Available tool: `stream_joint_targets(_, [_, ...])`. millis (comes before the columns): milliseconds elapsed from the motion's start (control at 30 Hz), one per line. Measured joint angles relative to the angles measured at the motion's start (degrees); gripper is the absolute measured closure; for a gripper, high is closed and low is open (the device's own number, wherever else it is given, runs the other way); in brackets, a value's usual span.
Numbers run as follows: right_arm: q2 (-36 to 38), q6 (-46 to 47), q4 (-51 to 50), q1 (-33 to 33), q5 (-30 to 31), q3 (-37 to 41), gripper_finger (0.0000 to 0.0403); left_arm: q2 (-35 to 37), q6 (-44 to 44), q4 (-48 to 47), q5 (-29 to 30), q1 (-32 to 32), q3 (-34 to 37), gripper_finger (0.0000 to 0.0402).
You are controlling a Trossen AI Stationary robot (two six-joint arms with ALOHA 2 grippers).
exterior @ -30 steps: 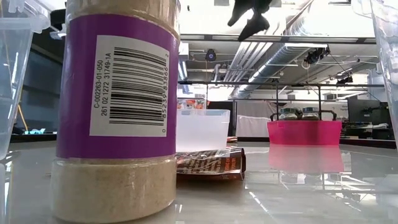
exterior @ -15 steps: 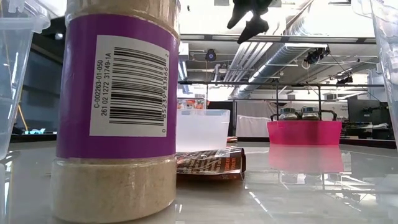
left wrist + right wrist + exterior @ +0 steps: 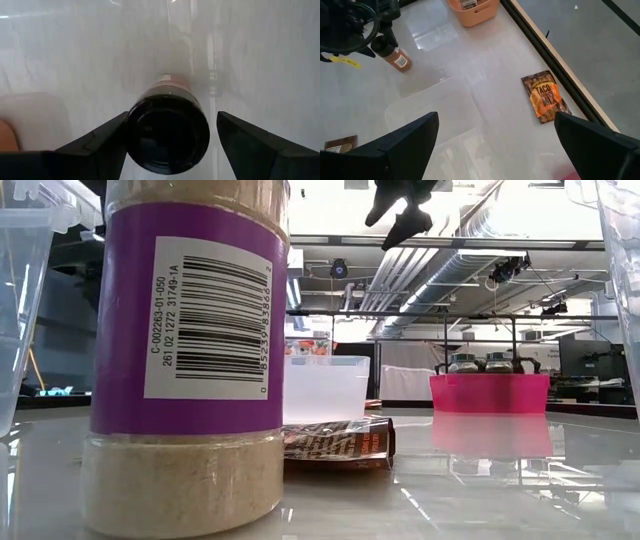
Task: Sort spices by type
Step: Put the top black seasoning bottle into the top transparent bin
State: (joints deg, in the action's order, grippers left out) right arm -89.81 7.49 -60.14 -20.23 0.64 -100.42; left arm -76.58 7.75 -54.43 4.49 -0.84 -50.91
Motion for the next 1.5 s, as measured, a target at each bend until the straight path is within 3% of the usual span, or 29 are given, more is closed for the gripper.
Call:
stream_joint_targets(167, [0.01, 0.49, 0.01, 0.00, 0.00, 0.00, 0.0009, 0.02, -0.85, 2.21, 0.14, 0.00, 0.56, 0.0135])
stream_joint_targets(367, [0.01, -0.04, 0.02, 0.00, 0.00, 0.00, 0.0009, 0.02, -6.11, -0.08, -3.01, -0.35, -0.57, 0.0244])
stream_joint_targets(567, [0.64, -0.52, -0.01, -0.24, 0.90, 0.00, 0.0009, 1.28, -7.92, -2.75, -2.93, -5.47, -10.08, 0.0243])
stream_joint_targets(767, [2.48, -0.44, -0.04, -0.42, 3.90, 0.00, 0.0009, 5.10, -17.00, 3.17, -3.62, -14.69, -20.18, 0.0243])
stream_joint_targets(1033, [2.81, 0.48, -1.01, -2.35, 4.44, 0.00, 0.0009, 8.53, -47.83, 12.28, -16.15, -26.79, -23.04, 0.0243])
stream_joint_targets(1100, [2.81, 0.48, -1.02, -2.92, 4.45, 0.00, 0.0009, 8.61, -52.10, 13.34, -19.67, -28.55, -23.04, 0.0243])
stream_joint_targets(1233, [2.81, 0.15, -1.67, -3.84, 3.62, 0.00, 0.0009, 8.44, -53.63, 16.78, -22.93, -29.41, -23.04, 0.0243])
stream_joint_targets(1367, [2.81, 0.02, -1.88, -4.17, 2.29, 0.00, 0.0009, 8.39, -48.02, 22.89, -25.50, -29.05, -23.04, 0.0243])
stream_joint_targets(1500, [2.81, 0.02, -1.88, -4.17, 2.23, 0.00, 0.0009, 8.50, -51.56, 36.18, -26.69, -28.98, -23.61, 0.0243])
